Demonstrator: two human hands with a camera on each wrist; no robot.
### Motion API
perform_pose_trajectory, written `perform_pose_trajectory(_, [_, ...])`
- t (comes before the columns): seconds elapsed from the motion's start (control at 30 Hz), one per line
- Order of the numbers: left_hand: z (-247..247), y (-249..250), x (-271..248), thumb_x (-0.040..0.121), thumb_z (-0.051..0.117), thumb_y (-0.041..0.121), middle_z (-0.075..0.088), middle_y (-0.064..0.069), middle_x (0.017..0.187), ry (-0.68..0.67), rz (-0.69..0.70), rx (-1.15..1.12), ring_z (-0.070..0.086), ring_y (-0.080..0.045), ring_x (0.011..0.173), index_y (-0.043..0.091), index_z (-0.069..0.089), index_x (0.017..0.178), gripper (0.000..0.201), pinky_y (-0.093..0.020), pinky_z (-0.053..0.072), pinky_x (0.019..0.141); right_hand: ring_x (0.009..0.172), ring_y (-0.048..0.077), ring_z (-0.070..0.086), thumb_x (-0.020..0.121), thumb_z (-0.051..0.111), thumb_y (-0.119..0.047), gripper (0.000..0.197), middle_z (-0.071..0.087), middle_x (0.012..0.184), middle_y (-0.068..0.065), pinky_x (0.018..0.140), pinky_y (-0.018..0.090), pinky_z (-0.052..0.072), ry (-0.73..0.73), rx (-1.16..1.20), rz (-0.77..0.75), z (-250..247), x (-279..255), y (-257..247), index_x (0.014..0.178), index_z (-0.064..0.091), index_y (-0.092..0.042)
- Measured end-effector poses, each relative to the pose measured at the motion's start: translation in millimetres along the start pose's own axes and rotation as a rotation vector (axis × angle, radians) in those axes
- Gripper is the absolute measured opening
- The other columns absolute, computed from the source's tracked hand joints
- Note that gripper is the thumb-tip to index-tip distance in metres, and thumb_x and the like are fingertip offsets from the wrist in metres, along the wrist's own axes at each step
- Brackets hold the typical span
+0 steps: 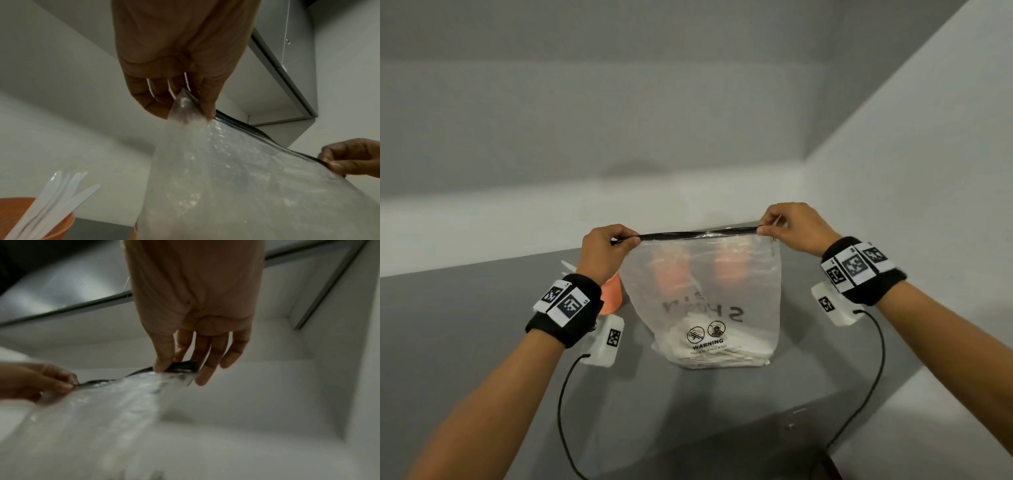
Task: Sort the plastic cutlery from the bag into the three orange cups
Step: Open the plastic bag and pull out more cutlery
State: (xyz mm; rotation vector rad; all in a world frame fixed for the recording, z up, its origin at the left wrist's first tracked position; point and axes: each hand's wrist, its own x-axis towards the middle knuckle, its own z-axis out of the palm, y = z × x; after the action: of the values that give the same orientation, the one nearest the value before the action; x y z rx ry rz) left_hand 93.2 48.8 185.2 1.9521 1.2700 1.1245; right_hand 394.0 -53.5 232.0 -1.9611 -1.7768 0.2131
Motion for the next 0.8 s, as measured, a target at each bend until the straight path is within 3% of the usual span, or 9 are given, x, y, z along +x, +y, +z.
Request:
perform_pose_trajectory(0.07, [5.1,3.3,2.6,0.083,0.066,0.010,0.063,-0.006,0.080,-0.002,0.002,-0.014,0.055,-0.016,0.067,0.004,0.070,0.089,0.010,-0.005,0.041,0.063,0.067,0.009,0.054,0.084,0.067,-0.028,0.010,0.062,0.086,-0.004,0.061,0.019,0.039,-0.007,0.036,0.061,-10.2,-7.1,15.1,0.080,0.062,-0.021])
perform_pose_trajectory(0.17, [14.0,9.1,6.7,0.083,0.065,0.010,0.063,-0.005,0.079,-0.008,0.014,0.006,0.056,-0.019,0.074,0.006,0.070,0.089,0.009,-0.021,0.045,0.073,0.049,0.011,0.058,0.087,0.064,-0.021,0.010,0.065,0.088,0.003,0.052,0.015,0.046,-0.066,0.235,0.146,-14.9,-14.3,23.8,0.079,0.059,-0.020])
perform_pose_trajectory(0.23, [18.6,14.5,8.6,0.083,0.065,0.011,0.063,-0.004,0.079,-0.038,0.019,0.042,0.058,-0.020,0.077,0.008,0.070,0.089,0.008,-0.030,0.048,0.079,0.048,0.012,0.063,0.091,0.058,-0.019,0.004,0.065,0.091,0.008,0.051,0.018,0.053,-0.162,0.462,0.248,-13.9,-19.5,20.3,0.088,0.058,-0.017])
perform_pose_trajectory(0.33, [20.1,19.9,11.2,0.083,0.065,0.012,0.066,-0.004,0.083,-0.076,0.036,0.067,0.060,-0.021,0.079,0.011,0.071,0.089,0.008,-0.035,0.049,0.085,0.054,0.020,0.068,0.093,0.052,-0.034,0.025,0.064,0.092,0.009,0.053,0.024,0.058,-0.242,0.622,0.352,-8.7,-19.5,11.6,0.093,0.059,-0.011])
perform_pose_trajectory(0.5, [16.3,23.6,6.2,0.082,0.064,0.013,0.065,-0.002,0.081,-0.065,0.023,0.071,0.063,-0.026,0.086,0.014,0.070,0.084,0.006,-0.035,0.048,0.084,0.043,0.011,0.064,0.092,0.057,-0.020,0.011,0.063,0.074,0.012,0.046,0.020,0.055,-0.213,0.550,0.387,-2.6,-10.6,5.6,0.085,0.054,-0.013])
perform_pose_trajectory(0.57, [15.2,26.7,3.5,0.082,0.063,0.026,0.065,0.001,0.079,-0.092,0.011,0.095,0.062,-0.024,0.087,0.018,0.068,0.078,0.010,-0.036,0.048,0.084,0.044,0.008,0.064,0.090,0.060,-0.014,0.005,0.066,0.068,0.010,0.049,0.018,0.054,-0.210,0.575,0.370,-3.1,-8.4,6.4,0.087,0.058,-0.010])
perform_pose_trajectory(0.63, [16.3,33.2,2.4,0.081,0.056,0.050,0.064,0.004,0.078,-0.142,0.017,0.181,0.060,-0.022,0.086,0.023,0.064,0.075,0.029,-0.037,0.047,0.085,0.047,0.006,0.065,0.086,0.064,-0.009,0.003,0.068,0.060,0.003,0.054,0.017,0.055,-0.234,0.573,0.335,-4.9,-7.8,5.8,0.087,0.063,-0.006])
perform_pose_trajectory(0.7, [21.7,42.5,3.2,0.083,0.050,0.059,0.062,0.007,0.076,-0.155,0.072,0.352,0.059,-0.020,0.084,0.024,0.064,0.077,0.039,-0.041,0.044,0.092,0.048,0.005,0.065,0.082,0.068,-0.007,0.003,0.068,0.056,-0.001,0.056,0.017,0.055,-0.266,0.526,0.308,-5.7,-8.4,3.0,0.081,0.065,-0.007])
perform_pose_trajectory(0.8, [37.8,59.6,0.7,0.083,0.051,0.059,0.059,0.010,0.078,-0.226,0.165,0.499,0.054,-0.015,0.081,0.023,0.066,0.085,0.040,-0.046,0.031,0.104,0.050,0.004,0.061,0.080,0.071,-0.010,0.010,0.065,0.066,0.001,0.049,0.014,0.052,-0.253,0.341,0.272,-6.3,-12.0,-3.0,0.073,0.065,-0.012])
